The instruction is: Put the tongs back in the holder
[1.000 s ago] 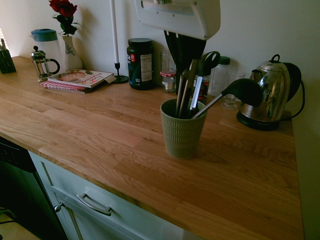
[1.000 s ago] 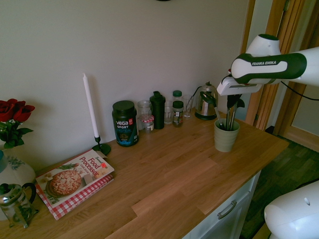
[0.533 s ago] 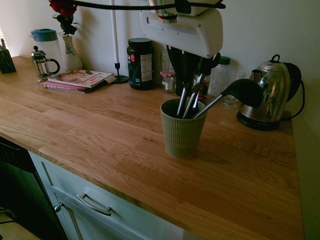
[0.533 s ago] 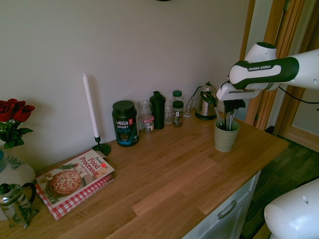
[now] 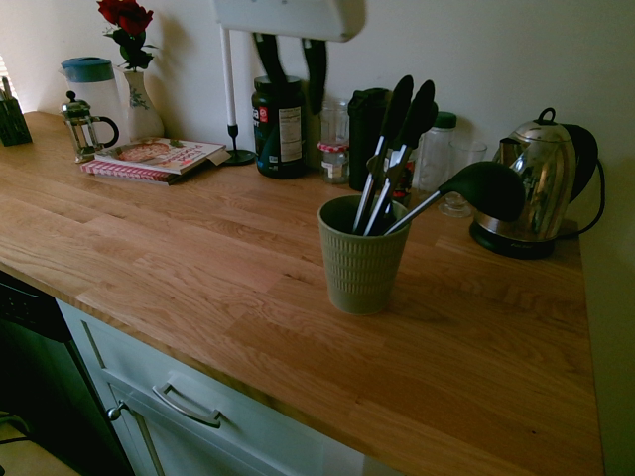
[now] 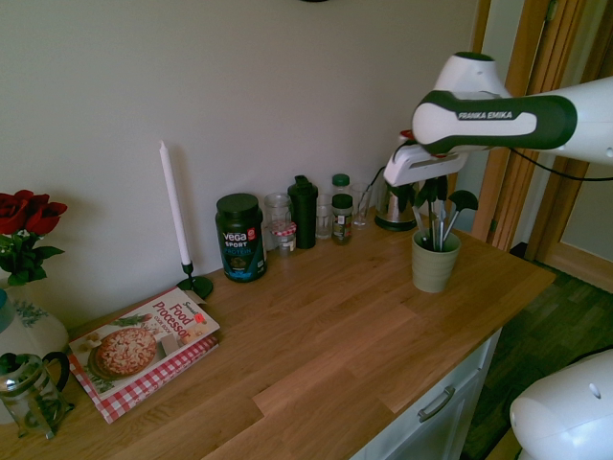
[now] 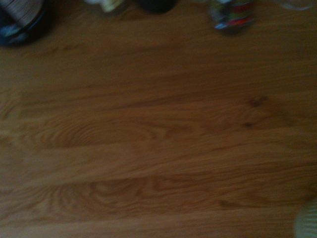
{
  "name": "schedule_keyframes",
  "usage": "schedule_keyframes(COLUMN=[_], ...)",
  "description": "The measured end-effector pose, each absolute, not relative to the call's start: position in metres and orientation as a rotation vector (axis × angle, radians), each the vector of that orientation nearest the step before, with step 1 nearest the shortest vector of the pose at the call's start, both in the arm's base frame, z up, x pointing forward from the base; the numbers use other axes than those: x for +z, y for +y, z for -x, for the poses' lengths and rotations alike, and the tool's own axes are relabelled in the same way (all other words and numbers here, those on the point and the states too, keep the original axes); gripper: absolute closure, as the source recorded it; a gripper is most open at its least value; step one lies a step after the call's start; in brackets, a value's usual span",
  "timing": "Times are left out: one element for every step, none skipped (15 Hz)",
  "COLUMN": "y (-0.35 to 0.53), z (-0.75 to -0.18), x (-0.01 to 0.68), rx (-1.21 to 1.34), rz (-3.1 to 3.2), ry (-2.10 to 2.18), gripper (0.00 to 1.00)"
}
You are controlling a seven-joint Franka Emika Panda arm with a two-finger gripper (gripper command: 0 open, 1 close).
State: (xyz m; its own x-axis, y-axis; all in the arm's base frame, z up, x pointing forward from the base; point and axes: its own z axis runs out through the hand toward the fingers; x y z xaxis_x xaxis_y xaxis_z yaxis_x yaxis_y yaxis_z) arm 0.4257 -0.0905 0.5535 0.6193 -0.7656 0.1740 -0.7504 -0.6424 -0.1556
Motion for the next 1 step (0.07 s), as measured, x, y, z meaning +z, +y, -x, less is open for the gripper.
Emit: schedule_keyframes(y=[-0.0632], z=[-0.4335], x=[0.5338], rx=[-0.281], rz=[2.825], ry=[1.222], gripper=[0.0])
